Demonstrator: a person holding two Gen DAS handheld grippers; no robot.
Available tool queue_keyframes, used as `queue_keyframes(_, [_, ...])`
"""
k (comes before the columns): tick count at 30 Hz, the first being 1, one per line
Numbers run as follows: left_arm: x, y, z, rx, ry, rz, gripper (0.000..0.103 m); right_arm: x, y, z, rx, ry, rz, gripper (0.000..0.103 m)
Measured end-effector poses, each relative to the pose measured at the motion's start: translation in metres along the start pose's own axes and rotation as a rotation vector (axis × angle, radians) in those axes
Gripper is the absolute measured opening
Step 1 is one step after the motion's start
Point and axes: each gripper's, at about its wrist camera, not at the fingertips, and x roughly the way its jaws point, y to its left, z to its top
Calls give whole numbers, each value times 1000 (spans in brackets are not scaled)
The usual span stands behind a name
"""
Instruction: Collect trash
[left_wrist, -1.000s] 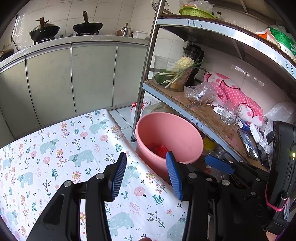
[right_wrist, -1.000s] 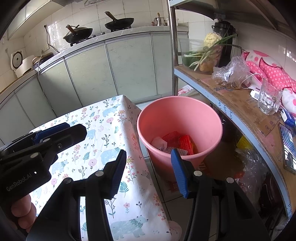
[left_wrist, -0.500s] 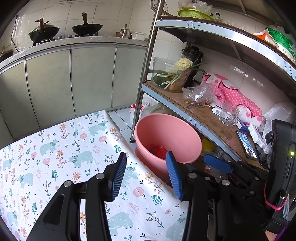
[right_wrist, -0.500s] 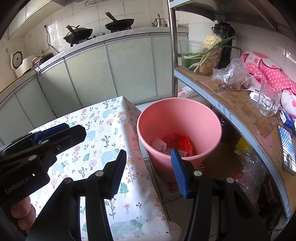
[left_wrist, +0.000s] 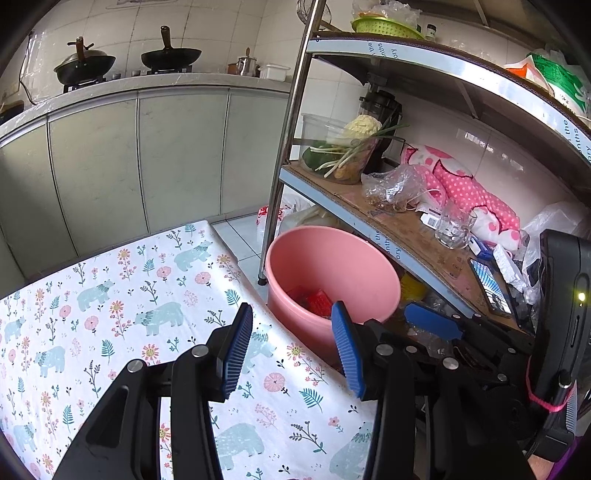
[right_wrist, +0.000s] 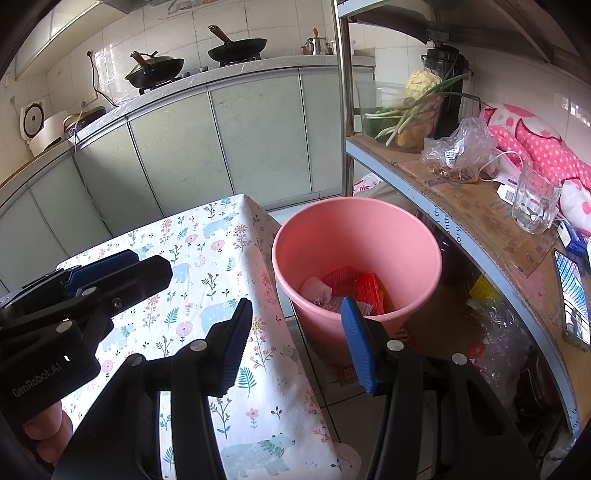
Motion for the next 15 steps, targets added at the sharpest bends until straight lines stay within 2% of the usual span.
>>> queue_keyframes(15, [-1,0,-1,5,-1,-4,44,0,0,0,4,0,0,51])
